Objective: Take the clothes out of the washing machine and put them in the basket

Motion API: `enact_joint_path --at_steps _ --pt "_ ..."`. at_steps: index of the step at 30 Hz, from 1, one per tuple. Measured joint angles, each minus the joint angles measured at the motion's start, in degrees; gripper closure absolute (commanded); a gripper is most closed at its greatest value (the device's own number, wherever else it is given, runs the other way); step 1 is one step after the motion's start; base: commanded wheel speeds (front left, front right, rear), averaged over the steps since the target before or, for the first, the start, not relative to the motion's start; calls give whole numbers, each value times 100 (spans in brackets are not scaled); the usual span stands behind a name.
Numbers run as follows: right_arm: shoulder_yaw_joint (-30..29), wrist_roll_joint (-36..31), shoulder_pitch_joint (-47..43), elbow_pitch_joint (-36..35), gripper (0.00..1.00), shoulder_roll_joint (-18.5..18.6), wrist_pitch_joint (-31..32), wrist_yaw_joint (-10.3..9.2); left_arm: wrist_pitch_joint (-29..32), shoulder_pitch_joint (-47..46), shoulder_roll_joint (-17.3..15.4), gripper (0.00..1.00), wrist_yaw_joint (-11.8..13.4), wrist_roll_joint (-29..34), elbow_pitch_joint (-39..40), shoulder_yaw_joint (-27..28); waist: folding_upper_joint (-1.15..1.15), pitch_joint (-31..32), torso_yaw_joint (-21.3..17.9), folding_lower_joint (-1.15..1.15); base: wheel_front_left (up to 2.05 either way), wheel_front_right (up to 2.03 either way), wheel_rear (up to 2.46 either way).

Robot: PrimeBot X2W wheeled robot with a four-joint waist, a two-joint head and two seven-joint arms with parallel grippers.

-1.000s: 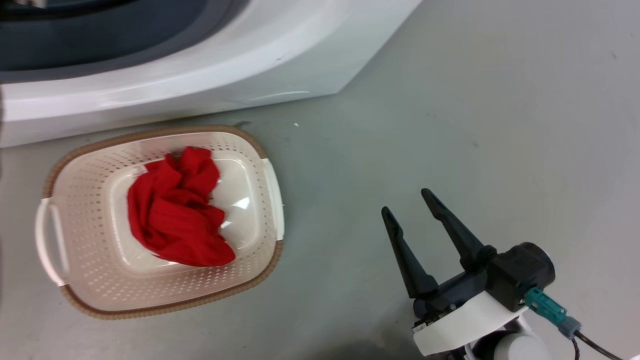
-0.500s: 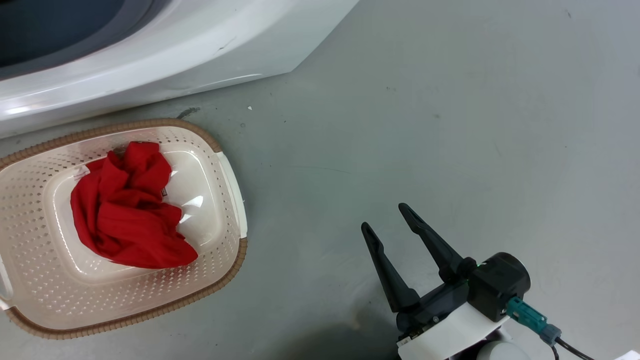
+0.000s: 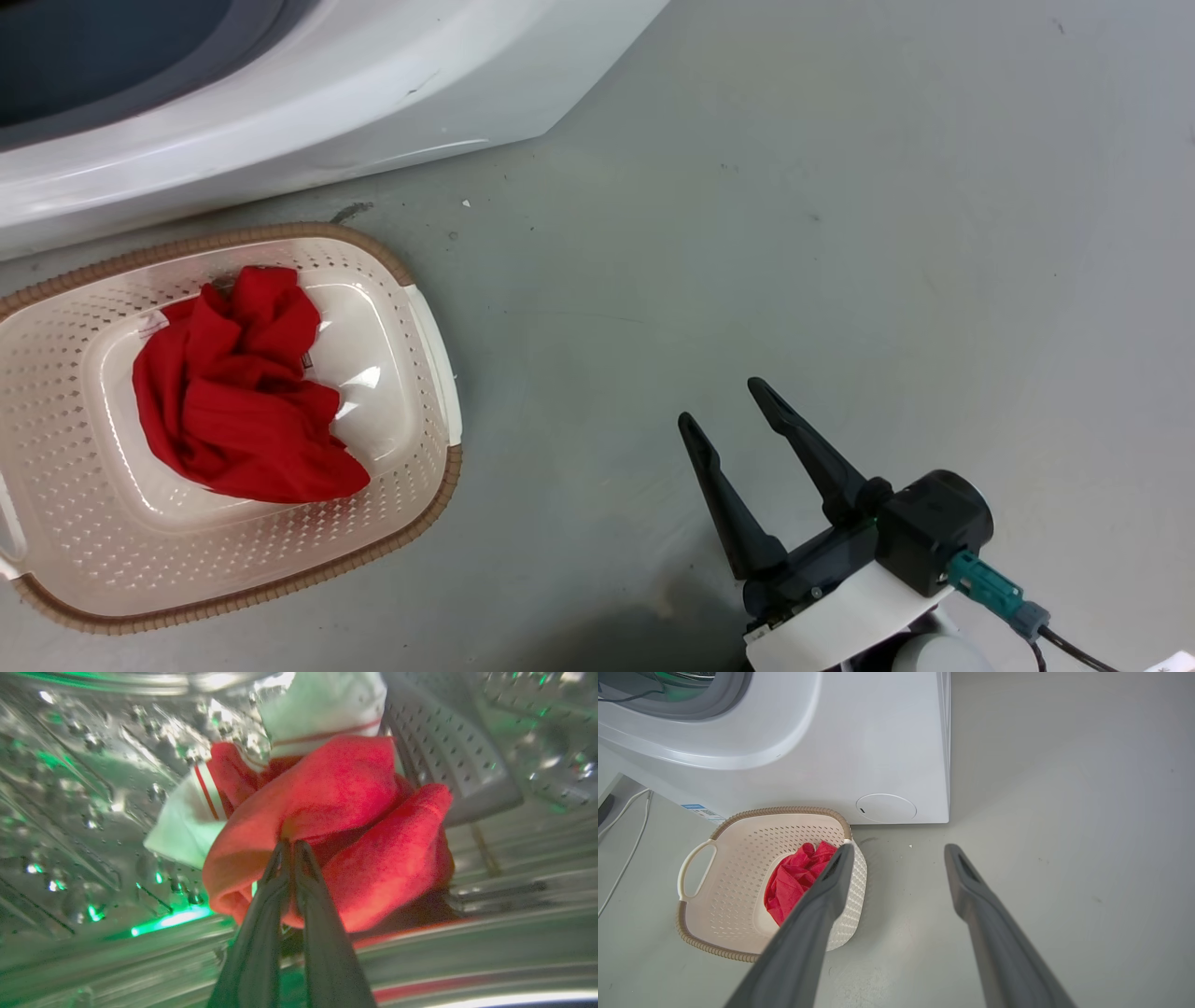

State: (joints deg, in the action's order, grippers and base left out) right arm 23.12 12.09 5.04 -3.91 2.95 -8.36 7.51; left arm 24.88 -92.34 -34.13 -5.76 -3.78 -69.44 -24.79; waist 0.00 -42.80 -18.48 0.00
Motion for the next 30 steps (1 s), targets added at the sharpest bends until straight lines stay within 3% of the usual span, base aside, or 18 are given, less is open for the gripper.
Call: enact_joint_path --at_steps 11,17,23,30 --pt "-211 -73 88 -56 0 -1 64 0 -1778 536 96 100 583 -343 692 256 0 243 116 0 0 0 0" --pt "-316 -63 120 -93 0 0 83 0 -2700 876 41 100 534 -599 709 428 0 414 138 0 0 0 0" --pt "-364 -63 114 -38 0 0 116 0 -3484 1308 200 100 493 -746 570 434 0 662 163 0 0 0 0" --pt "-397 -55 82 58 0 -2 136 0 -3928 1908 423 100 523 -1011 508 565 0 1033 189 0 0 0 0"
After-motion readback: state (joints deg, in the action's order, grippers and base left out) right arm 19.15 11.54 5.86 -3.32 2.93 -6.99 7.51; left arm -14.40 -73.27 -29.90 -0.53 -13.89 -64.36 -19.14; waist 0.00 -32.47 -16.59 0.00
